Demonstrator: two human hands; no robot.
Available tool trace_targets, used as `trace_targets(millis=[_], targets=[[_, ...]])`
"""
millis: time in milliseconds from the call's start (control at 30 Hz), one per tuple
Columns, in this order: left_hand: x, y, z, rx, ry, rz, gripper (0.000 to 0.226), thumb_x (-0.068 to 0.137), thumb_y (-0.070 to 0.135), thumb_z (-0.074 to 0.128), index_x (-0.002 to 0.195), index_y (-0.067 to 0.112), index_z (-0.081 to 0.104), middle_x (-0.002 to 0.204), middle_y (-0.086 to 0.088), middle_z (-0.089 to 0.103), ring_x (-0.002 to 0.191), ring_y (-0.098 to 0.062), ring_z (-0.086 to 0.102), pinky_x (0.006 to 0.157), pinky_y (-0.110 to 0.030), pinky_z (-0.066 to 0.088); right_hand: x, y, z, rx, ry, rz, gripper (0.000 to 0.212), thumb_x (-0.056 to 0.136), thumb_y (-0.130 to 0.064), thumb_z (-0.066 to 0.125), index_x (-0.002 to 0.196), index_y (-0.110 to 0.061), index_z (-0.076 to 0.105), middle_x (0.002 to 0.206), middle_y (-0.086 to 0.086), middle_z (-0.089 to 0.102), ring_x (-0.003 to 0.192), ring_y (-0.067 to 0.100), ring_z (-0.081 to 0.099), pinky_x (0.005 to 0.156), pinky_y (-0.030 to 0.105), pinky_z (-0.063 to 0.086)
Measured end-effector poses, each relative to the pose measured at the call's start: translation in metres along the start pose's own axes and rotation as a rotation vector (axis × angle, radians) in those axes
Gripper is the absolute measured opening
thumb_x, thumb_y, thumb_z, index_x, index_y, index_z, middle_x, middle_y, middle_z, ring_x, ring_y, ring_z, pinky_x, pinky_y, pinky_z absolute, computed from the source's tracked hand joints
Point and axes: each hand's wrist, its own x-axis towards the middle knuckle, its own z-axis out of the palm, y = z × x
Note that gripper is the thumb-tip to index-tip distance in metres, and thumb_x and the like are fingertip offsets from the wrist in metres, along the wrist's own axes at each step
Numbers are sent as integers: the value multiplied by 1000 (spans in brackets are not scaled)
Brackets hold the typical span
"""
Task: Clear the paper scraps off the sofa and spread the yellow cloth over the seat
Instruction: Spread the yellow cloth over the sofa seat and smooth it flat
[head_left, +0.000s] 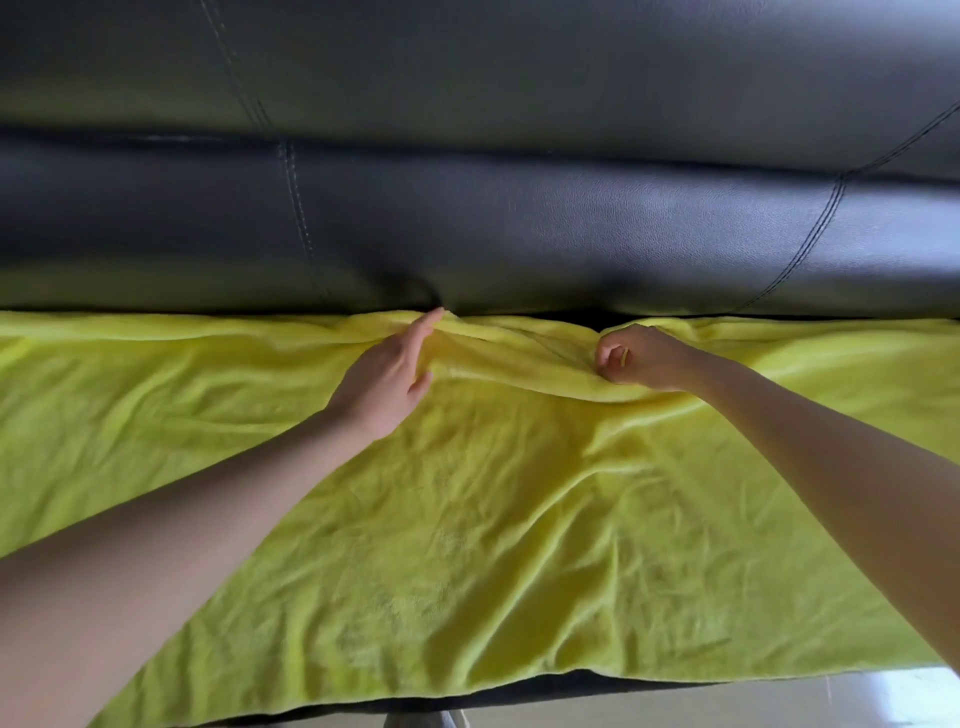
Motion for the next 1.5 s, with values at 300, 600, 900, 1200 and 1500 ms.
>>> trace_targets(millis=[300,600,900,1200,1500], targets=[[-5,0,16,61,-136,-38,86,96,24,50,151,20,-16,159,-6,19,146,-20,21,121,-37,16,2,-12,11,93,-64,48,21,76,-7,73,94,-15,65,84,-7,60,75,12,57,72,28,46],[-24,-8,34,276,-189,31,73,94,59,13,150,24,-17,160,-7,-15,148,-21,-14,121,-42,-7,2,-10,14,-368,370,21,17,94,-22,54,103,-16,66,105,5,62,86,31,63,68,33,46],[-25,-10,40,339,-187,20,71,92,62,10,153,28,-2,162,-7,-8,149,-23,-5,121,-45,-2,-1,-15,25,-454,700,170,20,94,-12,44,111,-3,50,65,18,60,50,33,50,50,30,28],[-30,-15,38,369,-136,13,74,92,67,11,154,26,6,162,-4,4,149,-22,7,120,-48,8,-8,1,73,-187,403,148,62,98,-32,41,152,-21,12,156,8,24,147,27,15,118,44,13],[-33,51,49,247,15,99,65,97,50,29,149,12,29,158,-8,24,147,-24,20,120,-46,14,-39,35,74,-48,1065,479,43,95,-26,36,135,-11,43,137,13,47,129,31,40,100,44,35]])
